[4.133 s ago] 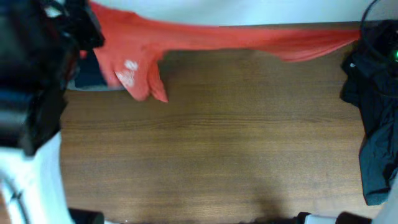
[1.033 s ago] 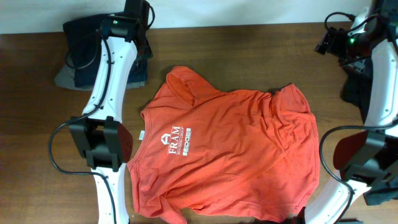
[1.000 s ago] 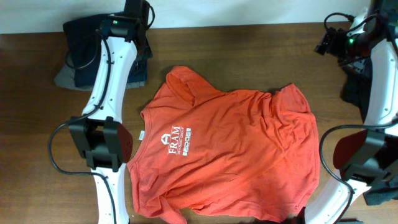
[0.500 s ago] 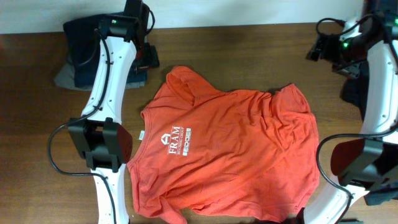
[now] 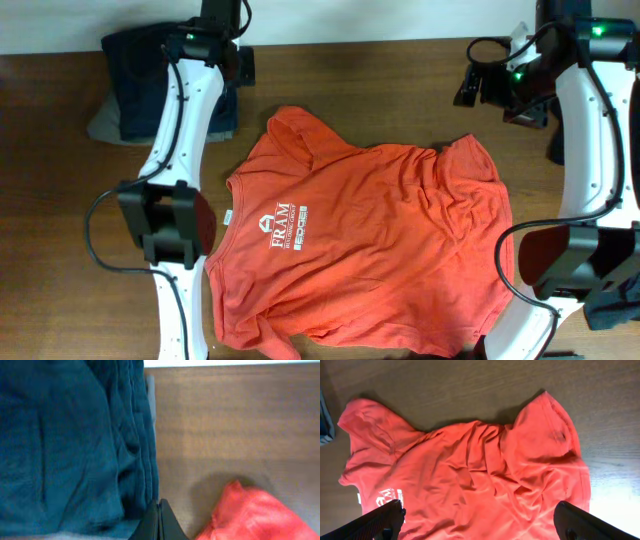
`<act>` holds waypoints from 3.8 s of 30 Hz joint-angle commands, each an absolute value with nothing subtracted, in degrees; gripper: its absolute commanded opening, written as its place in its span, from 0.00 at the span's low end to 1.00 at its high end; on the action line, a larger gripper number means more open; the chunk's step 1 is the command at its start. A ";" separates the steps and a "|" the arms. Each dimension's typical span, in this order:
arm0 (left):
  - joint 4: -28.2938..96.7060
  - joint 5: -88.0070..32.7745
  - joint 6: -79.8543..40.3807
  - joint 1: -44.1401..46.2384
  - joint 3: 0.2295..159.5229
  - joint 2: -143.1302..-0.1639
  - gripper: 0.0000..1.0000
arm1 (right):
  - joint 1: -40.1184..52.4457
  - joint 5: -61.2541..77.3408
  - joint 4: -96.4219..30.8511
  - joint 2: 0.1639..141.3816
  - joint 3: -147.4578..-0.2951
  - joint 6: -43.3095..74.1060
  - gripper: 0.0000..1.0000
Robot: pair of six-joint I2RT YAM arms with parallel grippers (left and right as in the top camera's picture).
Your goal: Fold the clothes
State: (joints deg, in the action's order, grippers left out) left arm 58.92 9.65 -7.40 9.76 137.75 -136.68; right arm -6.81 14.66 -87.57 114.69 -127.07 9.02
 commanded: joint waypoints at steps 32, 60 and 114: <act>40.95 6.85 2.24 -8.40 138.47 -159.02 0.00 | -6.37 14.55 -90.87 113.25 -127.28 6.17 0.91; 47.24 6.81 3.33 -14.24 143.85 -153.53 0.99 | -6.37 14.50 -90.87 113.54 -127.28 6.20 0.99; 62.74 -11.05 -28.08 13.67 119.39 -136.00 0.99 | -6.39 9.63 -91.90 113.95 -127.28 6.22 0.99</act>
